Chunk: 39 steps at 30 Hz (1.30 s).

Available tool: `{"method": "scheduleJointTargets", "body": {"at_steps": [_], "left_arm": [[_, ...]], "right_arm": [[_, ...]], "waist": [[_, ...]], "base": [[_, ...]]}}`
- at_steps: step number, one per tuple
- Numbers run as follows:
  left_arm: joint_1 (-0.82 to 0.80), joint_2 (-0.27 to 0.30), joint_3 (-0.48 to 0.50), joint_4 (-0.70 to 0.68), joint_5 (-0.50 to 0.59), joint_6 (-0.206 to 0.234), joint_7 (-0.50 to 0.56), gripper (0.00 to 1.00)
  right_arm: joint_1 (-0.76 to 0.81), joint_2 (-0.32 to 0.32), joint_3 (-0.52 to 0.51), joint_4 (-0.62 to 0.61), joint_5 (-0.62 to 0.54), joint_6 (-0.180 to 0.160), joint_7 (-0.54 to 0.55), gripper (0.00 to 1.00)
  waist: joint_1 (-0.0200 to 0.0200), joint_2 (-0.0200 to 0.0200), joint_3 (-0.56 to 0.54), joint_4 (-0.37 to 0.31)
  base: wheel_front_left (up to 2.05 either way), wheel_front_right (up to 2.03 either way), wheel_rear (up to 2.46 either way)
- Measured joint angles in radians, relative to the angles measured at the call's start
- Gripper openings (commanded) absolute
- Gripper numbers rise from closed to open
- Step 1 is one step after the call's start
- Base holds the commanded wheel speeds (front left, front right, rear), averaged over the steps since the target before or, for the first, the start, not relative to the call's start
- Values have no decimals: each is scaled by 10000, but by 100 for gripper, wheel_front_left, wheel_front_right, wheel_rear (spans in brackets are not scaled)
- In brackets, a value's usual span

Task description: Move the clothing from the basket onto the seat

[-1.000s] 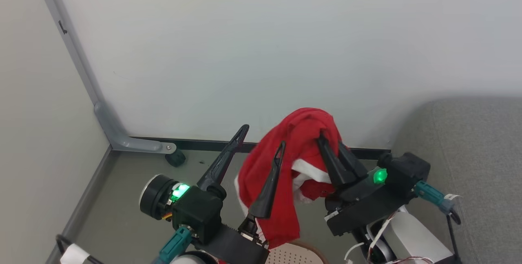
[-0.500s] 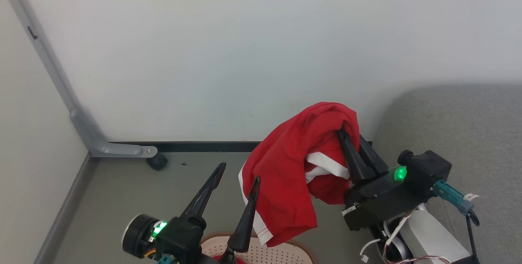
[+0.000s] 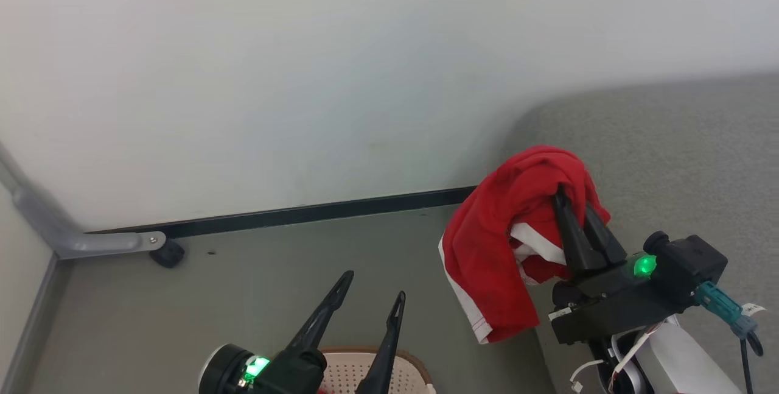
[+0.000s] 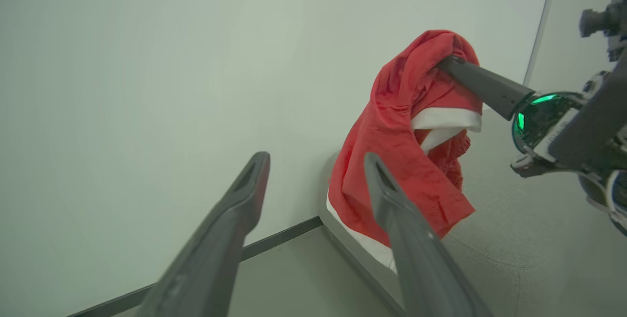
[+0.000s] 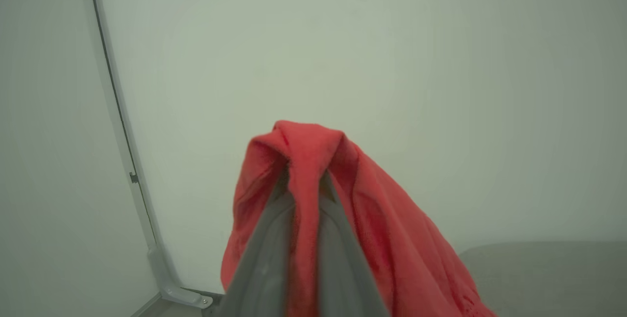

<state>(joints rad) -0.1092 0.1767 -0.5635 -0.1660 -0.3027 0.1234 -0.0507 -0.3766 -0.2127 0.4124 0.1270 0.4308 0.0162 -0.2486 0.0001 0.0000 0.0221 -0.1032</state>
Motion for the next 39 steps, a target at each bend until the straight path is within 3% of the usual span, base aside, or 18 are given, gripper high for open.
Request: {"method": "scheduleJointTargets", "body": {"at_steps": [15,20,39], "left_arm": [[-51,-130,-341,-88,512,0,339,100],[-309,-98,-368,-105,740,0,543,100],[-1444,56,-988,-117,1271,-456,1106,100]], "right_arm": [[214,-290,-965,-598,107,-359,-6,0],[110,-502,-1789,-585,336,-502,-6,0],[-2462,-1195,-4090,1231,1262,-556,-13,0]], "waist": [[0,1,842,-1623],[1,1,1491,-2097],[0,2,3544,-2568]], "base": [[0,0,0],[0,0,0],[0,0,0]]}}
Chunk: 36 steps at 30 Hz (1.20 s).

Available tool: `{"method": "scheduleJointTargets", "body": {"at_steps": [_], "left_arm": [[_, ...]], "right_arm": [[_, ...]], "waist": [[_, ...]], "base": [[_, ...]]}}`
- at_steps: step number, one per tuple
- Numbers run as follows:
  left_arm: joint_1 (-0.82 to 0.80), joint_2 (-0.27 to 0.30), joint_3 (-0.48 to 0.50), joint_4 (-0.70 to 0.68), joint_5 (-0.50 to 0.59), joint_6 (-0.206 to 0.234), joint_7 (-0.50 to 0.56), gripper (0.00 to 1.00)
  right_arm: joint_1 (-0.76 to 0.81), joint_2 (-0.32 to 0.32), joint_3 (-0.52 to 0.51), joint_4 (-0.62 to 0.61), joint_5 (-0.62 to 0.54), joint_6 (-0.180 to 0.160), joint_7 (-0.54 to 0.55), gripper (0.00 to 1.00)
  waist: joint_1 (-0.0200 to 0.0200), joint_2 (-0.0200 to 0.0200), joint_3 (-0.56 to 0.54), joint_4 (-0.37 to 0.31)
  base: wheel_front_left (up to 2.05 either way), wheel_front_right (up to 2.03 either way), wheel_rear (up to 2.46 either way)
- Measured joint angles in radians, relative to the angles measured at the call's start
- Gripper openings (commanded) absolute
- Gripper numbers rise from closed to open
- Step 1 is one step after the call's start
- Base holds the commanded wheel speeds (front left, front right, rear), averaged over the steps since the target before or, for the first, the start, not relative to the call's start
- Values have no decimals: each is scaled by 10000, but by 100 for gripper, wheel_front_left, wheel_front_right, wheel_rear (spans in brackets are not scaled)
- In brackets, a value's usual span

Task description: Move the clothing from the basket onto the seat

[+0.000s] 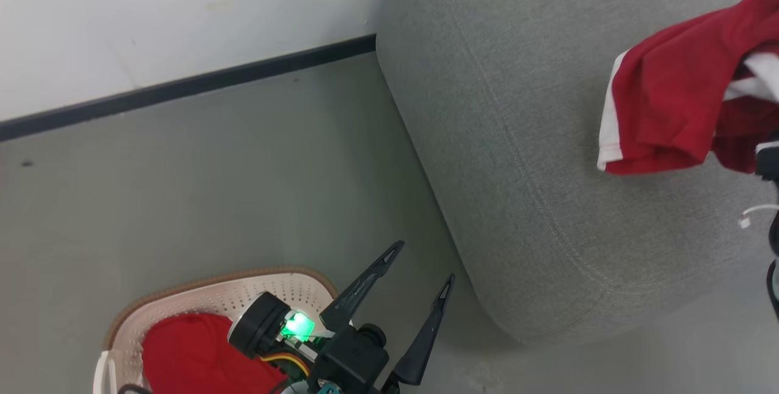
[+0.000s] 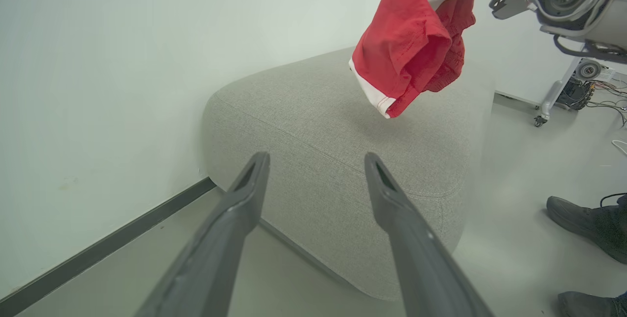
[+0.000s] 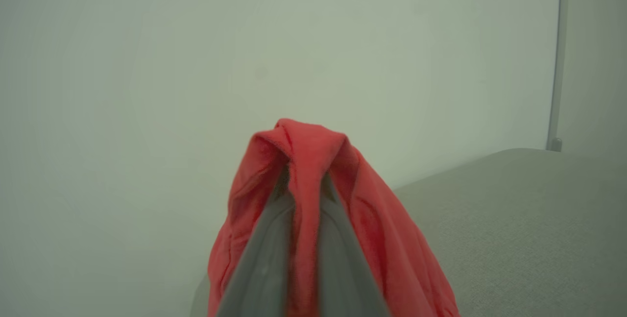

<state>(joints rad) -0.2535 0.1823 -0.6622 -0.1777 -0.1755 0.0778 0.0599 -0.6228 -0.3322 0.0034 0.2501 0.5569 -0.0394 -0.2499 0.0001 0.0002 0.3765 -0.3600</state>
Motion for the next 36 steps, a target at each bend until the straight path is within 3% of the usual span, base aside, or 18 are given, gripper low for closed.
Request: {"method": "scheduleJointTargets", "body": {"at_steps": [19,36], "left_arm": [[-1051,29,-35,-111,479,-176,236,100],[-1729,35,-69,-88,616,-357,272,100]], "right_arm": [[-2962,-1003,-1118,2098,173,675,-67,0],[-4126,-1141,-1586,5469,548,700,-67,0]], "waist": [[1,0,1802,589],[0,0,3093,1080]], "base": [[0,0,0],[0,0,0]]}}
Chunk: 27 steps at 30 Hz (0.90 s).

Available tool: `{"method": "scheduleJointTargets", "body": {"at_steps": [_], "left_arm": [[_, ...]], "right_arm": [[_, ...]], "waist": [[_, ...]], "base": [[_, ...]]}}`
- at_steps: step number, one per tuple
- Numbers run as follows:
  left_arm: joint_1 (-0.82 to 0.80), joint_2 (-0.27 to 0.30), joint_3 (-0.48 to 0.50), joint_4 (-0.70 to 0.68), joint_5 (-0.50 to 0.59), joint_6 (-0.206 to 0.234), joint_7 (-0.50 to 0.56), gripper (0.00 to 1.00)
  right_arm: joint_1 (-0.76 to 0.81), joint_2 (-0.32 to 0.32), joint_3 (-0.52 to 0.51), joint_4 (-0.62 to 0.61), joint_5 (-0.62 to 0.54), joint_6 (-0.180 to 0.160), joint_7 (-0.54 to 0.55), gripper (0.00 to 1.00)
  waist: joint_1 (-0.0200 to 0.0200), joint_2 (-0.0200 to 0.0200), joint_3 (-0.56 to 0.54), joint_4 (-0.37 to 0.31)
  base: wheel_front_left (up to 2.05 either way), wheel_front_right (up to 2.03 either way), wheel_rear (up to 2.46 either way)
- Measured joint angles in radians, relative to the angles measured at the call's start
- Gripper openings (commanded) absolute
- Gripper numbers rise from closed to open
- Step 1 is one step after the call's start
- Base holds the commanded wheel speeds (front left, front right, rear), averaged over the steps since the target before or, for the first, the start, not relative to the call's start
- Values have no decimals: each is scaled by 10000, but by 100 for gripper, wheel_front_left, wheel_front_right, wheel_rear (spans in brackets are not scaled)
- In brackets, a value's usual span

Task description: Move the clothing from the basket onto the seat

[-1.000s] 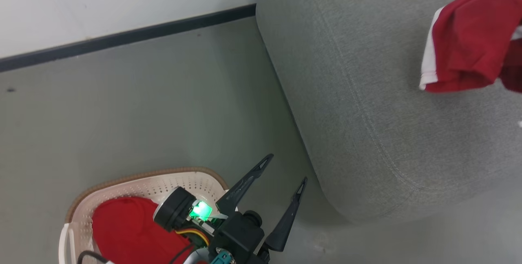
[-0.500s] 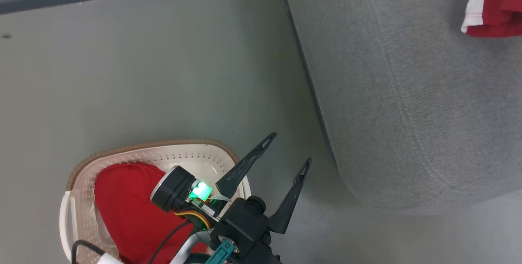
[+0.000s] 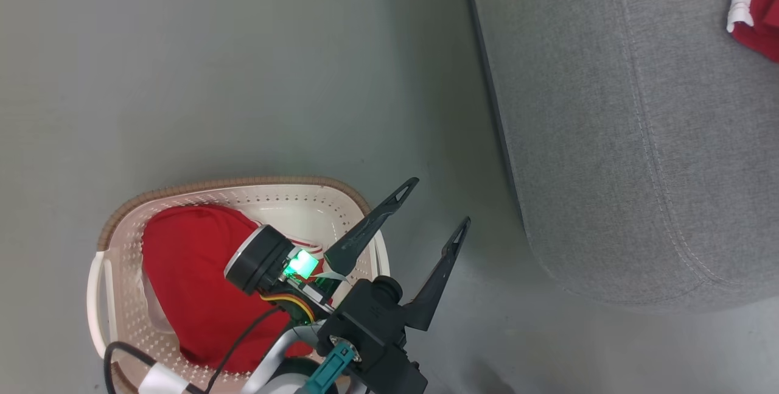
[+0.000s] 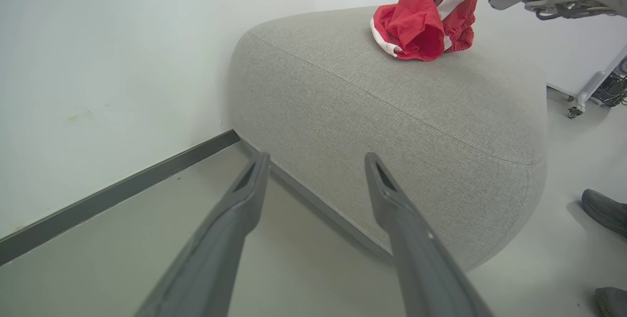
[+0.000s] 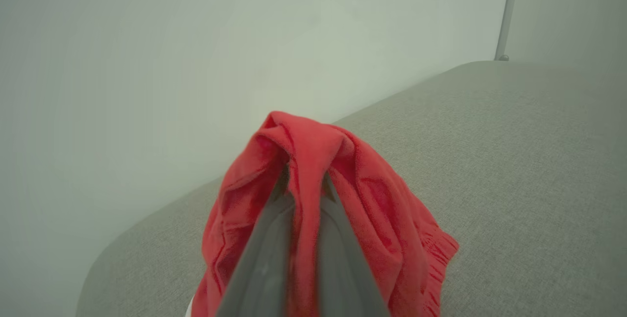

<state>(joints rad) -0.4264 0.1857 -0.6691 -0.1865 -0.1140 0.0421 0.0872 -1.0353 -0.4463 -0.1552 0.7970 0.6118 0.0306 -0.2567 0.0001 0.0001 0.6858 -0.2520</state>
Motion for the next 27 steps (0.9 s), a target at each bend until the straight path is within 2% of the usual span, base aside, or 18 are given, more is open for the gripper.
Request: {"method": "scheduleJointTargets", "body": {"at_steps": [12,13,14,15,16,27], "left_arm": [[-21,-67,19,341,-2,-46,-232,100],[-21,-77,13,382,-4,-84,-236,100],[-21,-86,15,420,-4,-82,-286,100],[-21,-82,35,453,-6,-82,-288,100],[-21,-82,46,487,-10,-82,-311,100],[-20,-272,52,932,-125,-82,-700,100]], "right_arm": [[-466,-42,65,1168,42,201,0,0],[-472,-75,63,1246,42,228,0,12],[-489,-117,59,1335,42,232,0,30],[-539,-121,59,1423,42,238,-2,60],[-591,-117,67,1486,40,238,0,100],[-617,-115,268,1956,-332,399,0,100]], "waist": [[-1,0,75,167],[-1,0,57,185],[-1,0,39,201],[-1,0,15,213],[-1,0,-14,222],[-1,-2,-514,262]], "base": [[0,0,0],[0,0,0],[0,0,0],[0,0,0],[0,0,0],[0,0,0]]}}
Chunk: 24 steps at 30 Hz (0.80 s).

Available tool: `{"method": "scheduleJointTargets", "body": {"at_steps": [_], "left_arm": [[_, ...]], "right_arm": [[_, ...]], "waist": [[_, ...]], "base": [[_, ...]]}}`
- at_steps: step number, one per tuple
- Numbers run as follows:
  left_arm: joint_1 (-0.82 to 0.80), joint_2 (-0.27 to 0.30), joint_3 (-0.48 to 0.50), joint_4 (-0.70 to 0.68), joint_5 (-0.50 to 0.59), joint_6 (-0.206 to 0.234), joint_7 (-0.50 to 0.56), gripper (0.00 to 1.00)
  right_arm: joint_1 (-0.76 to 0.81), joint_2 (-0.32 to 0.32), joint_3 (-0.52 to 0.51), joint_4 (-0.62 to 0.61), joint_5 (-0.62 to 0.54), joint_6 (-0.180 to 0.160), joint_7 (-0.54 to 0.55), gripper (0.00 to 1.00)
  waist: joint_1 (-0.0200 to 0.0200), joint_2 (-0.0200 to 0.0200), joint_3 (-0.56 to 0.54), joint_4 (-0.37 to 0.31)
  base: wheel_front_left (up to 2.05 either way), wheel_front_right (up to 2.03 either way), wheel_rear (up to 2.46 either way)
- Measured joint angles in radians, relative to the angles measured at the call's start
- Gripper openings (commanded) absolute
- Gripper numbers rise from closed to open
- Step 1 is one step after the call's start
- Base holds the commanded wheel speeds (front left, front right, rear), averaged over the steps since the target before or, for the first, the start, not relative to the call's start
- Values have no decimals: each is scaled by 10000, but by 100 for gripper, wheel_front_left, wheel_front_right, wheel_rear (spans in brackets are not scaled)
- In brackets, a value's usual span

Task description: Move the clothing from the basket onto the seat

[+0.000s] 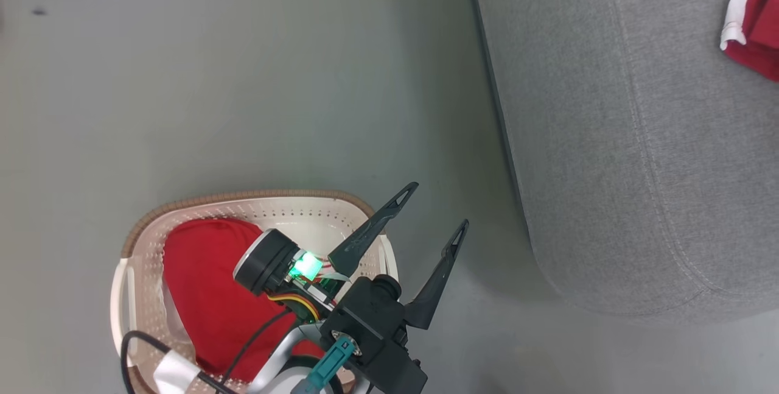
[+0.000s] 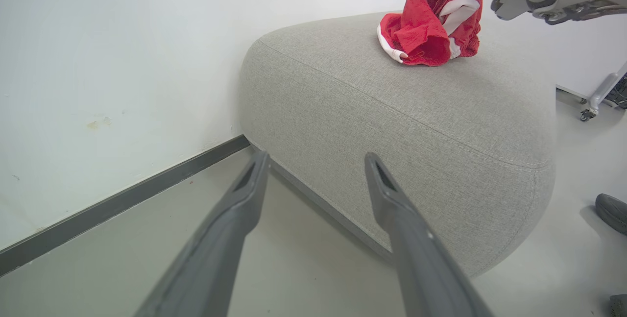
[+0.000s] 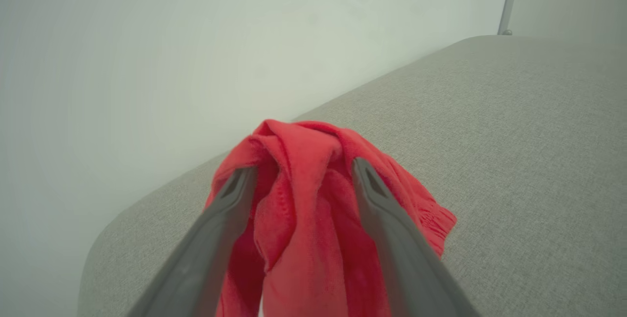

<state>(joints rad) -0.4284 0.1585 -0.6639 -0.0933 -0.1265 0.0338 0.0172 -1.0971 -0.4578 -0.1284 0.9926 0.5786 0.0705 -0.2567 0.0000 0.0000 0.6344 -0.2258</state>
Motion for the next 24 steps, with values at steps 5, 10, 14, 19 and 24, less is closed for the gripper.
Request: {"method": "scheduleJointTargets", "body": {"at_steps": [5,10,14,19,24], "left_arm": [[25,-29,50,305,-58,10,-207,100],[79,-94,90,593,-165,23,-428,100],[237,-171,184,815,-443,104,-602,100],[569,-270,290,1091,-593,203,-819,100],[960,-366,399,1250,-752,322,-1012,100]], "right_arm": [[239,90,107,92,-182,12,0,100],[830,270,190,75,-322,90,0,100],[1303,525,347,-155,-568,127,0,100],[1890,849,619,-790,-884,255,0,100],[2713,1174,886,-1565,-1239,309,2,100]], "waist": [[0,0,-359,-5],[-1,0,-812,-13],[0,0,-1232,-3],[-1,-1,-1813,46],[-1,-1,-2438,142]], "base": [[0,0,0],[0,0,0],[0,0,0],[0,0,0],[0,0,0]]}}
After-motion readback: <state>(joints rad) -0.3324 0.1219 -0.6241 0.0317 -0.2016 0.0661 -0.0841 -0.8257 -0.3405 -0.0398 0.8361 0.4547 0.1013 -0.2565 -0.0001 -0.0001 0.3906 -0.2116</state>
